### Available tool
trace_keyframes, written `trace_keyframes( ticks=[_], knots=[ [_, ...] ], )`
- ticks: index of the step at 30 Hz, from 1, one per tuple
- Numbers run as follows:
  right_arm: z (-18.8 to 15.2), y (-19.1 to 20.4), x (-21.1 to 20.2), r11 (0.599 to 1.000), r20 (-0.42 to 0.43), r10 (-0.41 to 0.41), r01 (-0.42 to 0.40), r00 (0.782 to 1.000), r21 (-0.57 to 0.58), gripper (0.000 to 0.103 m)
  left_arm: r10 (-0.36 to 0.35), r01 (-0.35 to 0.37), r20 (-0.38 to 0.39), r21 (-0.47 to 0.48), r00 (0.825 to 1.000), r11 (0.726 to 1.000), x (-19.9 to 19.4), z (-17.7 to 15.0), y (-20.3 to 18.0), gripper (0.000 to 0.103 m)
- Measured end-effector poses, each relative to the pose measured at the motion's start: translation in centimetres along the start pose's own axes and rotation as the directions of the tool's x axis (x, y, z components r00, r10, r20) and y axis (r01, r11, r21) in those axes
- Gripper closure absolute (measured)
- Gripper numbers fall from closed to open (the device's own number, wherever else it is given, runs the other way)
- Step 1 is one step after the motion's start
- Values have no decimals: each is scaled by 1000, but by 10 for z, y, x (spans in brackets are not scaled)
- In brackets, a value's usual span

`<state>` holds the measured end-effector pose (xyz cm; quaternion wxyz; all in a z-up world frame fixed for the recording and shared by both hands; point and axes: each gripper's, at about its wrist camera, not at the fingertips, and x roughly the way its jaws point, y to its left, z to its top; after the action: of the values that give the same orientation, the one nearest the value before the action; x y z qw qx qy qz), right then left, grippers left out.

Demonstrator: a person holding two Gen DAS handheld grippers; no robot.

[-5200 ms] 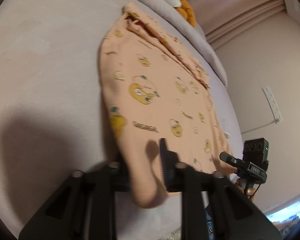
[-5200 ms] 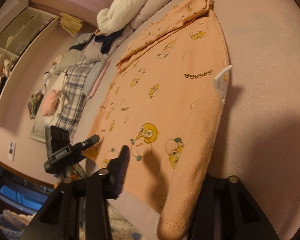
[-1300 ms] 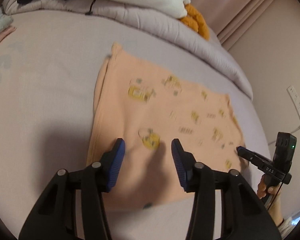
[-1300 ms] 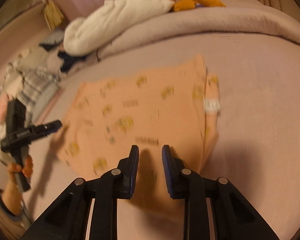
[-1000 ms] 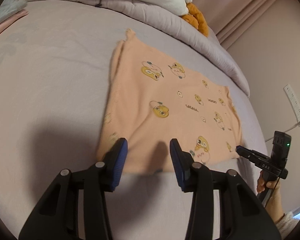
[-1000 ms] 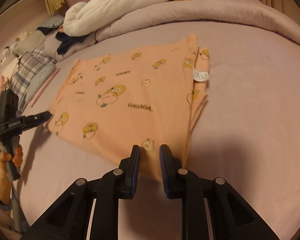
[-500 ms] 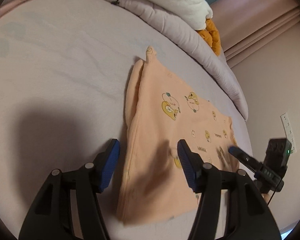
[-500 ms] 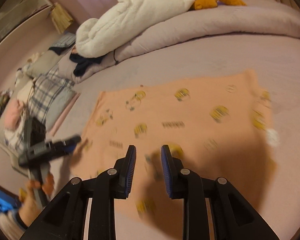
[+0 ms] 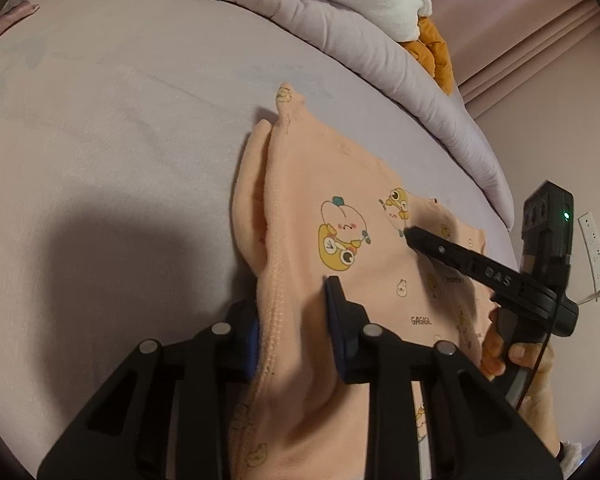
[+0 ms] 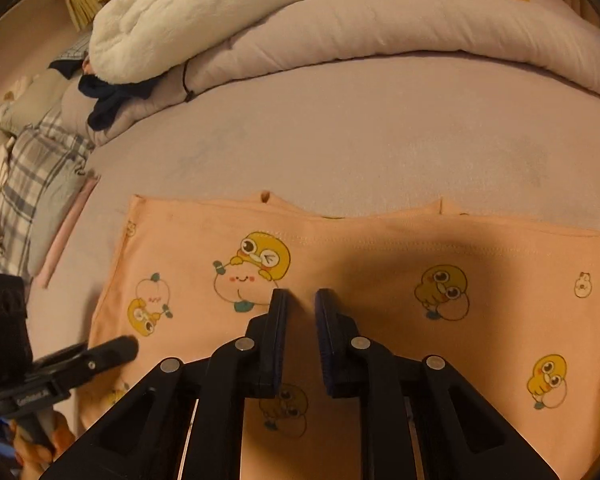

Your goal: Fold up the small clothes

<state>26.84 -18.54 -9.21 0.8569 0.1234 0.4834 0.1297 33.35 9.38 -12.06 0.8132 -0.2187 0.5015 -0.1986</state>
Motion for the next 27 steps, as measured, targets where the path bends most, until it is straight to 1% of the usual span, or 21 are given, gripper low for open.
trace_keyframes(
  ticks=[2,4,5,7,9,11,12,13,14,15,16,19,21,23,24,25,27],
  knots=[
    [-13,8,-14,999,2,-2,2,1000,-42,85,4,-4,-1,-3,1000,1000,0,0,0,77],
    [-32,10,-33,995,7,30,-29,1000,-95,85,14,-14,-2,-3,1000,1000,-1,-1,-1,77],
    [-46,15,-43,991,1,52,-51,999,-122,85,18,-18,-3,-4,1000,1000,-1,-1,-1,77],
    [-73,21,-59,983,-4,59,-59,998,-171,85,23,-24,-5,-12,1000,1000,0,2,-3,78],
    [-94,23,-61,975,-37,54,-61,998,-214,85,24,-24,-6,-28,1000,999,-2,3,-4,81],
    [-116,22,-56,968,-85,25,-45,996,-247,85,24,-25,-6,-40,1000,999,-4,3,-5,84],
    [-123,22,-60,963,-70,23,-41,997,-265,85,29,-29,0,-44,1000,999,-7,3,-8,86],
    [-128,22,-66,962,-76,35,-54,996,-269,85,32,-32,6,-42,999,999,-10,3,-10,87],
    [-129,20,-70,966,-87,64,-83,994,-246,85,35,-35,13,-38,999,999,-13,3,-14,89],
    [-129,15,-75,969,-94,117,-134,989,-206,85,37,-36,21,-30,999,999,-18,4,-19,91],
    [-129,10,-79,970,-88,149,-163,985,-181,85,35,-35,30,-14,999,999,-23,4,-25,91],
    [-123,-9,-95,971,-9,221,-221,975,-92,85,37,-41,48,70,998,997,-33,4,-54,92],
    [-115,-26,-102,959,51,283,-284,958,-1,85,35,-41,50,121,998,992,-35,3,-77,94],
    [-106,-46,-105,927,111,353,-364,929,95,85,27,-35,47,160,999,987,-34,1,-95,94],
    [-101,-50,-103,905,138,383,-401,913,142,82,18,-25,39,189,999,982,-30,-2,-109,94],
    [-99,-60,-100,876,164,417,-444,894,188,78,14,-21,32,211,999,977,-27,-4,-118,94],
    [-94,-77,-88,793,218,491,-536,843,290,58,8,-9,6,257,1000,966,-13,-12,-137,95]
  ],
)
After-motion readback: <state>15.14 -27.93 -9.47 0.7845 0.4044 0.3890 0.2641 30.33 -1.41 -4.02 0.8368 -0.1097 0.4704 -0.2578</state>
